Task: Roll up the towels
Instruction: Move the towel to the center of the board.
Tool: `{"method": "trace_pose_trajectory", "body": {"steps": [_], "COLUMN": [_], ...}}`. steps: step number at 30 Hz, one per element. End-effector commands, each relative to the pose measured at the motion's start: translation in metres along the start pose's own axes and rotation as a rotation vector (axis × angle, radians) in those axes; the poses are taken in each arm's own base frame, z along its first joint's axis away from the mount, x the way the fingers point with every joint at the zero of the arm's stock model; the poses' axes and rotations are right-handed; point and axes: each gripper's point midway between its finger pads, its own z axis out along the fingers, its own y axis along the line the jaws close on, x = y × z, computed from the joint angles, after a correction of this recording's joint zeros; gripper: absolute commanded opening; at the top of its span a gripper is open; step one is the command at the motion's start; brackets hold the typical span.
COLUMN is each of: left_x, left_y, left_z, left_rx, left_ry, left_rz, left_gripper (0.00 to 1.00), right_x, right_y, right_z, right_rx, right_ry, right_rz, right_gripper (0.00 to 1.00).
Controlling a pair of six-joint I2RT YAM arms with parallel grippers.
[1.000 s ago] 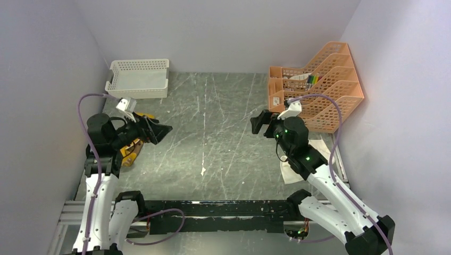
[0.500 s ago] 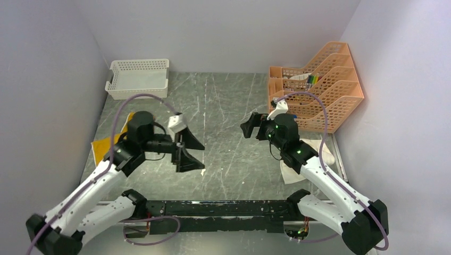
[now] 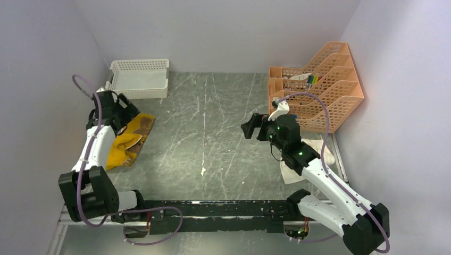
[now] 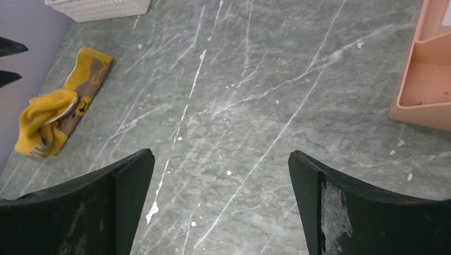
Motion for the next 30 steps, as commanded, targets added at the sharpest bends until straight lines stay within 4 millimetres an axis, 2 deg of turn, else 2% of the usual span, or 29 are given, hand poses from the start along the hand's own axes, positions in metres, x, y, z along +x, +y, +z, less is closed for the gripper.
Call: {"method": "trace_pose_trajectory", "body": {"steps": [1, 5, 9, 12, 14, 15, 16, 17, 19, 21, 23, 26, 28, 30], "left_x": [-0.013, 0.005, 0.03, 0.048, 0.058, 0.064, 0.07, 0.074, 0.082, 0.094, 0.126, 0.166, 0.183, 0.19], "left_y": [0.045, 0.072, 0.082, 0.08, 0.071, 0.06, 0.048, 0.03, -0.018, -0.084, -0.148, -0.224, -0.249, -0.25], "left_z": [0.018, 0.06, 0.094, 0.105, 0.109, 0.112, 0.115, 0.117, 0.114, 0.1, 0.084, 0.054, 0.036, 0.032], "left_rx": [-0.176, -0.328, -0.373, -0.311, -0.253, -0.202, -0.145, -0.067, 0.104, 0.255, 0.366, 0.514, 0.571, 0.574], "left_ry": [-0.057, 0.042, 0.154, 0.154, 0.158, 0.171, 0.189, 0.21, 0.215, 0.189, 0.249, 0.322, 0.318, 0.323], "left_rz": [-0.214, -0.216, -0.21, -0.225, -0.216, -0.203, -0.179, -0.151, -0.062, 0.105, 0.278, 0.449, 0.499, 0.497], "left_gripper": [0.98, 0.98, 0.99, 0.88, 0.71, 0.55, 0.18, 0.08, 0.07, 0.07, 0.07, 0.07, 0.07, 0.07], "right_x": [0.011, 0.019, 0.026, 0.03, 0.033, 0.035, 0.036, 0.038, 0.042, 0.044, 0.044, 0.041, 0.036, 0.033], "right_y": [-0.002, -0.002, -0.004, -0.008, -0.011, -0.012, -0.012, -0.012, -0.012, -0.012, -0.011, -0.011, -0.012, -0.014], "right_z": [-0.005, -0.005, -0.007, -0.01, -0.011, -0.011, -0.011, -0.011, -0.009, -0.007, -0.006, -0.006, -0.008, -0.013], "right_rx": [-0.001, -0.026, -0.023, -0.021, -0.011, -0.009, -0.01, -0.013, -0.019, -0.02, -0.024, -0.021, -0.007, 0.004], "right_ry": [0.036, 0.05, 0.077, 0.077, 0.081, 0.084, 0.086, 0.088, 0.095, 0.103, 0.108, 0.097, 0.082, 0.071], "right_rz": [-0.03, -0.046, -0.067, -0.081, -0.085, -0.085, -0.084, -0.083, -0.081, -0.078, -0.076, -0.075, -0.076, -0.08], "right_gripper": [1.0, 1.0, 1.0, 1.0, 1.0, 1.0, 1.0, 1.0, 1.0, 1.0, 1.0, 1.0, 1.0, 1.0]}}
